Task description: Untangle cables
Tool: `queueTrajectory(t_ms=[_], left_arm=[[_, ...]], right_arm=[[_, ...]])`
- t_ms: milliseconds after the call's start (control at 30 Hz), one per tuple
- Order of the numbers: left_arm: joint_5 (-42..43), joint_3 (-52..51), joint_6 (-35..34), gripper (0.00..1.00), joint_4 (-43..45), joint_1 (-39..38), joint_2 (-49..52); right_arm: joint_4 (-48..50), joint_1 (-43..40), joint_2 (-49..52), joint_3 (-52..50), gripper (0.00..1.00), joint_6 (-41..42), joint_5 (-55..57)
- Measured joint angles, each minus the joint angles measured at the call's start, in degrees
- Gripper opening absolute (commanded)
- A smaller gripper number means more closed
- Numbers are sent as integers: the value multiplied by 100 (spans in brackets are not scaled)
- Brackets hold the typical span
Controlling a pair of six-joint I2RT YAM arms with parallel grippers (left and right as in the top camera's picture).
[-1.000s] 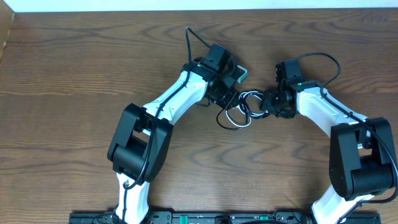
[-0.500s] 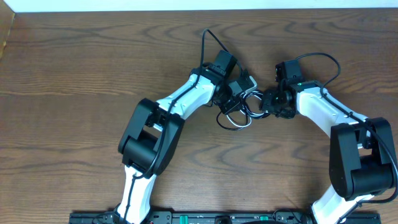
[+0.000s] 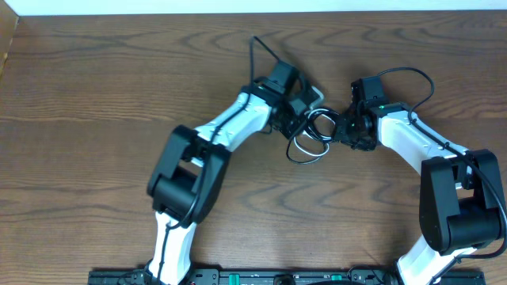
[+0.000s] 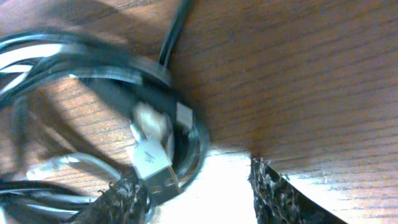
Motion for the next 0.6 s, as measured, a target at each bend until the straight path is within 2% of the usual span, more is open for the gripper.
queueTrajectory(t_ms=[233,467,600], left_arm=[[155,-4,-1432,7,-50,192,-949],[129,-46,-2083,8,-55,236,-1191],[37,-44,-2409,7,55,538,-2015]], right_arm=[[66,24,9,-2,49,195,-286],[-2,22,9,-4,49,216,-203],[-46,2,7,-7,48,216,-35]])
